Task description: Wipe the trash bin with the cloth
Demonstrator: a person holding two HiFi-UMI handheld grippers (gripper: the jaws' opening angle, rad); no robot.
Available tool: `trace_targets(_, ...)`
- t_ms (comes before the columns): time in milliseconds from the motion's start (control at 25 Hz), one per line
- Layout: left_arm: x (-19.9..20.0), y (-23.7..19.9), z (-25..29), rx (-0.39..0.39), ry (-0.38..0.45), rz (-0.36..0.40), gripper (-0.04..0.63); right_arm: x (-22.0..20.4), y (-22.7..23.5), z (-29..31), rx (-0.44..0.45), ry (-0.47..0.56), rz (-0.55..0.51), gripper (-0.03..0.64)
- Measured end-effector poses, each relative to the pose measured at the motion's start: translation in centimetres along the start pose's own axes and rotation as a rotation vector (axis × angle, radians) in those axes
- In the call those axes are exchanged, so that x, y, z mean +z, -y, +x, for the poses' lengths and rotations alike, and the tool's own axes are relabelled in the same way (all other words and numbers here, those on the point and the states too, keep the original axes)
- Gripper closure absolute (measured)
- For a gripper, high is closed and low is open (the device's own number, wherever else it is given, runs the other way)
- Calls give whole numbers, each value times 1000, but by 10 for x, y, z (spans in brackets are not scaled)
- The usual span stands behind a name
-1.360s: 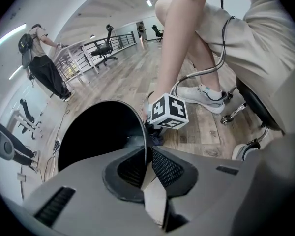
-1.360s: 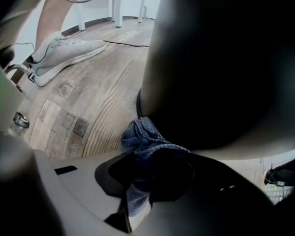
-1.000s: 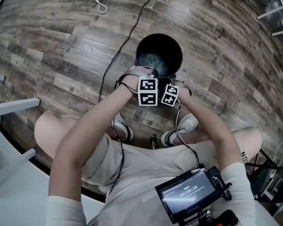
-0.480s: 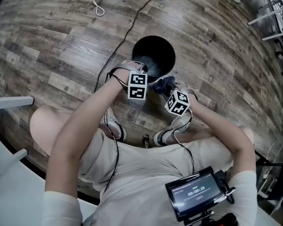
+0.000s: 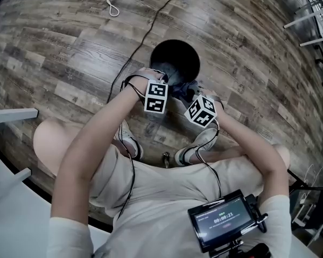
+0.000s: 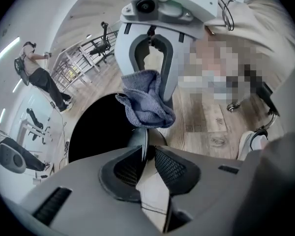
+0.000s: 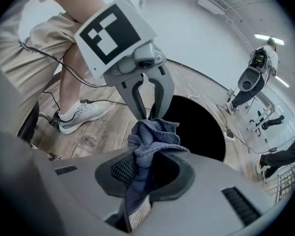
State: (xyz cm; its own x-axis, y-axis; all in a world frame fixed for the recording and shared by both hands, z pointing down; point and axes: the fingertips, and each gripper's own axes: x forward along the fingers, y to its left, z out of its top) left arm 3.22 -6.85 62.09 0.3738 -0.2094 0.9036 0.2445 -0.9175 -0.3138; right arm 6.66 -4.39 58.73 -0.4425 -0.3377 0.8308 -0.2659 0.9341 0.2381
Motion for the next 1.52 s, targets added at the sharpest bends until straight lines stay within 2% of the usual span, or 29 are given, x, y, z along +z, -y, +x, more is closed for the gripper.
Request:
trace_targets(240,2,0,-1,-16,42,6,505,-14,-13,22,49,-18,-63,552)
trace_targets(720,20,-6,2,-50,84,-63,537,-90,-29,123,82,-175,-86,552)
trace_targets(920,22,-7,3,-65,83,-88,540,-120,-35,161,94,-252,-85,552)
trace_targets(1080,25,-9,3,-62,75,-113,541,-140,-38,181,107,-320,-123,552)
trace_targets(1280,28,-11,5,-40,81,-149,540,-142,-37,183,108,-361,-42,552)
trace_targets(1440,30,-8,4,-38,105,-160,538,-129,-40,158,129,-342,-41,552)
trace_targets(1480,30,-5,3,-51,105,-148,521,-124,-43,149,141,-331,-49,552)
trace_targets(1520,29,-2,2,-63,102,-128,476,-119,-46,138,152,-320,-65,552)
